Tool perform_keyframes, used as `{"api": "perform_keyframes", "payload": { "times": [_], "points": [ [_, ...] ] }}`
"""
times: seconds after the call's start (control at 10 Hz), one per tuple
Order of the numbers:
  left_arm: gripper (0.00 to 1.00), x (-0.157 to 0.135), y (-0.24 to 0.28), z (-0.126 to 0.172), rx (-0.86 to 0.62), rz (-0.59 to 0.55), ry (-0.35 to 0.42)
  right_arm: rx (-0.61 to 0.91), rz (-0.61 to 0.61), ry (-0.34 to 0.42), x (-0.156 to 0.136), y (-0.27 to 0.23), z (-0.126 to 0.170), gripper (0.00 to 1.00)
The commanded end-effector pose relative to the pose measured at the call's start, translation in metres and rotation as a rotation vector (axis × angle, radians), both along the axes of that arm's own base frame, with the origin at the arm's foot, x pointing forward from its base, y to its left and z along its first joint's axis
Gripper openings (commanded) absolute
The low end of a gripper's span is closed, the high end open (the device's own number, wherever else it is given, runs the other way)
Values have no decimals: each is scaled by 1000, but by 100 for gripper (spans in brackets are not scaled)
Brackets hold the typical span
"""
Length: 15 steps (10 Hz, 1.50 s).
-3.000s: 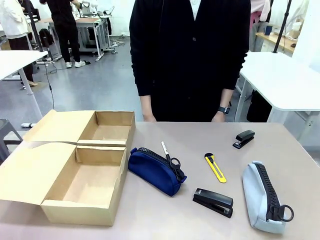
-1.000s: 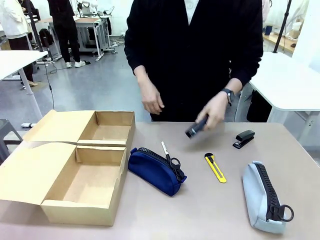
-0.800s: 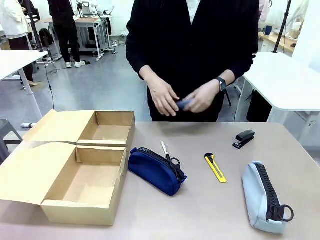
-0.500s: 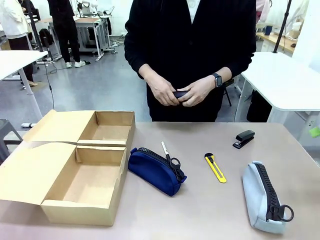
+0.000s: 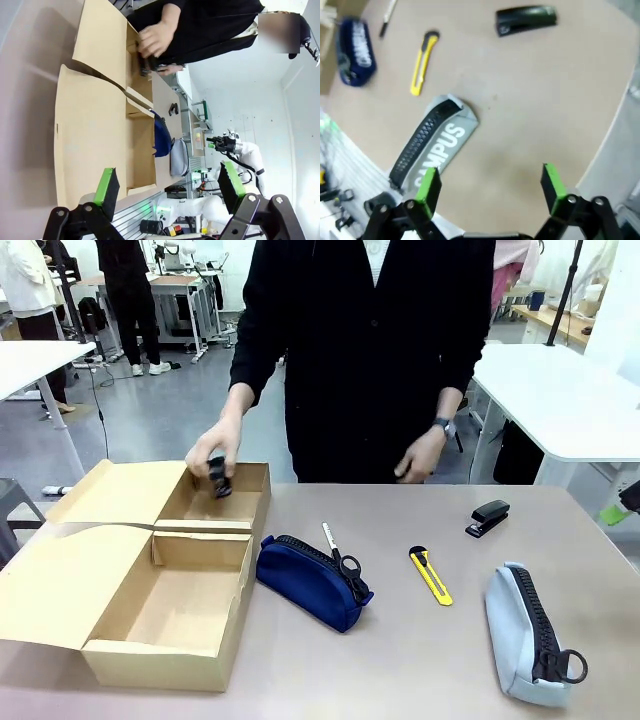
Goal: Place items inside the box.
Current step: Pick up a Pencil pouch or Stapler and place it inside the Mailer Box closest to the robot.
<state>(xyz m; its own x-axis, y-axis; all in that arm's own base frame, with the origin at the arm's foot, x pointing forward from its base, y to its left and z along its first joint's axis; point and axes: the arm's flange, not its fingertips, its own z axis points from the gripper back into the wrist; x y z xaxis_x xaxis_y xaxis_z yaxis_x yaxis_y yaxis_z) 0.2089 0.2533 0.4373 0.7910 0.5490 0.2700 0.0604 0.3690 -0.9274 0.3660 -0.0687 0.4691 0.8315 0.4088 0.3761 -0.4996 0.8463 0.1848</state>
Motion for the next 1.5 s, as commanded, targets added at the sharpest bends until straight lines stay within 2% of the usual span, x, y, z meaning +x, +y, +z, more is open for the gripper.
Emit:
{"api": "perform_keyframes", "payload": {
  "times": [0.0,0.1,0.2,0.3,0.5,0.6,0.7,0.8,0.9,1.0,1.1,1.2,1.4],
  "points": [
    [100,0,0,2,-4,-3,-29,-56,312,-50,81,-2,-12,100],
    [100,0,0,2,-4,-3,-29,-174,387,-184,124,1,-22,100],
    [100,0,0,2,-4,-3,-29,-191,591,-204,158,8,-35,100],
    [100,0,0,2,-4,-3,-29,-255,686,-230,181,15,-49,100],
    [100,0,0,2,-4,-3,-29,-266,934,-177,206,41,-76,100],
    [100,0,0,2,-4,-3,-29,-257,1055,-100,212,51,-90,100],
    [100,0,0,2,-4,-3,-29,-146,1063,-20,213,58,-100,100],
    [100,0,0,2,-4,-3,-29,-266,936,-144,207,59,-93,100],
    [100,0,0,2,-4,-3,-29,-266,936,-144,207,59,-93,100],
    [100,0,0,2,-4,-3,-29,-201,1018,-92,209,69,-108,100],
    [100,0,0,2,-4,-3,-29,-171,1080,-93,222,74,-124,100],
    [100,0,0,2,-4,-3,-29,-143,1132,-140,228,77,-130,100],
    [100,0,0,2,-4,-3,-29,-184,1156,-146,238,80,-136,100]
  ]
}}
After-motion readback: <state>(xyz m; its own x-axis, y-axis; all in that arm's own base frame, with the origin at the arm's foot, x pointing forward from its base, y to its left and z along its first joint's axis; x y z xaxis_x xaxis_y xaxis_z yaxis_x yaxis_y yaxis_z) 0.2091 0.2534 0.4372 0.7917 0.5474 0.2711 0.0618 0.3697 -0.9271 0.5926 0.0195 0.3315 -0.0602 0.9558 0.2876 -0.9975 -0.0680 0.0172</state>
